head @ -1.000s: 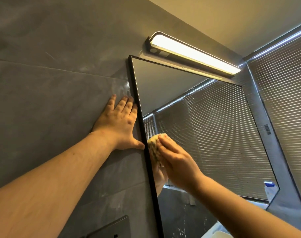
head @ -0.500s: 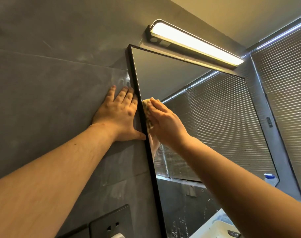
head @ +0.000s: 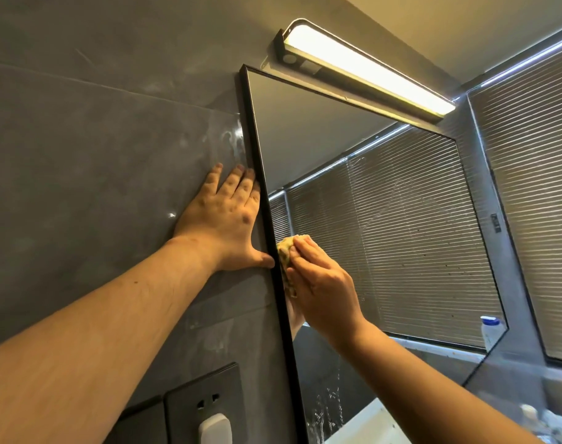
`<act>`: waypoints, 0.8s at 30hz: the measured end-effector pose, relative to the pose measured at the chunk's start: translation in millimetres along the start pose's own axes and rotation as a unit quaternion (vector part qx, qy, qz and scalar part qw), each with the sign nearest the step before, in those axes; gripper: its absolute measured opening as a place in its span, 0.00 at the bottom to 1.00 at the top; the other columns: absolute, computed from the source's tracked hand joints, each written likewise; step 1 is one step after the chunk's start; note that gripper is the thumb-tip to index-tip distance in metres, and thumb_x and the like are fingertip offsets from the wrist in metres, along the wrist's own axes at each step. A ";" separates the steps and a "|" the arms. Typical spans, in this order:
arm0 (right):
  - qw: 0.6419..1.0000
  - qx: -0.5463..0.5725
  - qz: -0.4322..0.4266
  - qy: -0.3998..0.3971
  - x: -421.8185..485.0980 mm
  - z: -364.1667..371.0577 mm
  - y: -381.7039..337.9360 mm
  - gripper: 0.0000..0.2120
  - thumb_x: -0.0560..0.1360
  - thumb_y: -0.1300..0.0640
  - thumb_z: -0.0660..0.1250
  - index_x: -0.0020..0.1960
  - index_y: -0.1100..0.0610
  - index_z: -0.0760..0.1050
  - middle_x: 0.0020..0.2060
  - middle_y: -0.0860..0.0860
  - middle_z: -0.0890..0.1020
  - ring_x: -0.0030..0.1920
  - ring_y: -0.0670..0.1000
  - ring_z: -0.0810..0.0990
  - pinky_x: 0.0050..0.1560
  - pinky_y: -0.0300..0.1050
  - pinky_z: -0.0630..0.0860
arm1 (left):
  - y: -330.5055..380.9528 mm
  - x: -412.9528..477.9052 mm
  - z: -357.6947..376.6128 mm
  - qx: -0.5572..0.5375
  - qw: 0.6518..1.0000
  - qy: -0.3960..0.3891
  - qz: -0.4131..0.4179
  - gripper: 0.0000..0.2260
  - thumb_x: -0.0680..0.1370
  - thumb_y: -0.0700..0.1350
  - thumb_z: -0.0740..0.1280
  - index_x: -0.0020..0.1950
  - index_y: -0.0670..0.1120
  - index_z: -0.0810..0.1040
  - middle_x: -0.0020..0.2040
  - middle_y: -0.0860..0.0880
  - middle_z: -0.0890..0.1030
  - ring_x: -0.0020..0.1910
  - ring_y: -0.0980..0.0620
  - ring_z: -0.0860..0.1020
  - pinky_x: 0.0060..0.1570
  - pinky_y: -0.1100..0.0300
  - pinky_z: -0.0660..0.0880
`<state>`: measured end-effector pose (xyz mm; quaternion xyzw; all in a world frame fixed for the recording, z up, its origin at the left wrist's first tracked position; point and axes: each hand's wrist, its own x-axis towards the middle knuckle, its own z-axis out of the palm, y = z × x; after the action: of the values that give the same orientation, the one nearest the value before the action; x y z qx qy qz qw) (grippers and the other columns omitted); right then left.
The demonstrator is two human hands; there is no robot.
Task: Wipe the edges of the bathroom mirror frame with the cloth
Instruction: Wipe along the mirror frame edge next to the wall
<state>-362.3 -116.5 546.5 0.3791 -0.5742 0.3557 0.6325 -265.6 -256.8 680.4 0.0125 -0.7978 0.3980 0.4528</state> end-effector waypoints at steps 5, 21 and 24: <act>0.999 0.023 0.013 0.040 4.5 1.0 14.6 0.12 0.77 0.62 0.66 0.59 0.63 0.81 0.62 0.49 0.78 0.67 0.42 0.71 0.69 0.32 0.66 | 0.2 -0.4 1.8 0.005 1.000 0.002 0.000 0.59 0.62 0.82 0.47 0.79 0.41 0.46 0.80 0.42 0.47 0.79 0.43 0.44 0.75 0.40 0.41; 0.947 0.021 0.317 0.041 -3.5 -15.0 85.6 0.19 0.81 0.62 0.60 0.72 0.59 0.71 0.73 0.53 0.70 0.75 0.48 0.64 0.74 0.41 0.60 | 1.8 -0.6 5.4 0.011 1.000 0.009 0.002 0.59 0.62 0.82 0.45 0.79 0.39 0.45 0.80 0.41 0.46 0.79 0.42 0.43 0.75 0.39 0.41; 0.972 0.020 0.225 0.055 0.2 -10.9 55.8 0.20 0.78 0.68 0.60 0.69 0.61 0.74 0.67 0.44 0.72 0.72 0.36 0.64 0.72 0.34 0.62 | 1.2 -1.5 5.9 0.010 1.000 0.010 0.003 0.59 0.63 0.82 0.46 0.79 0.39 0.44 0.80 0.40 0.45 0.79 0.41 0.42 0.75 0.39 0.40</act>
<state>-406.8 -81.1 550.1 0.2322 -0.6018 0.5209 0.5590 -269.4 -260.3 676.9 0.0106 -0.7893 0.4075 0.4592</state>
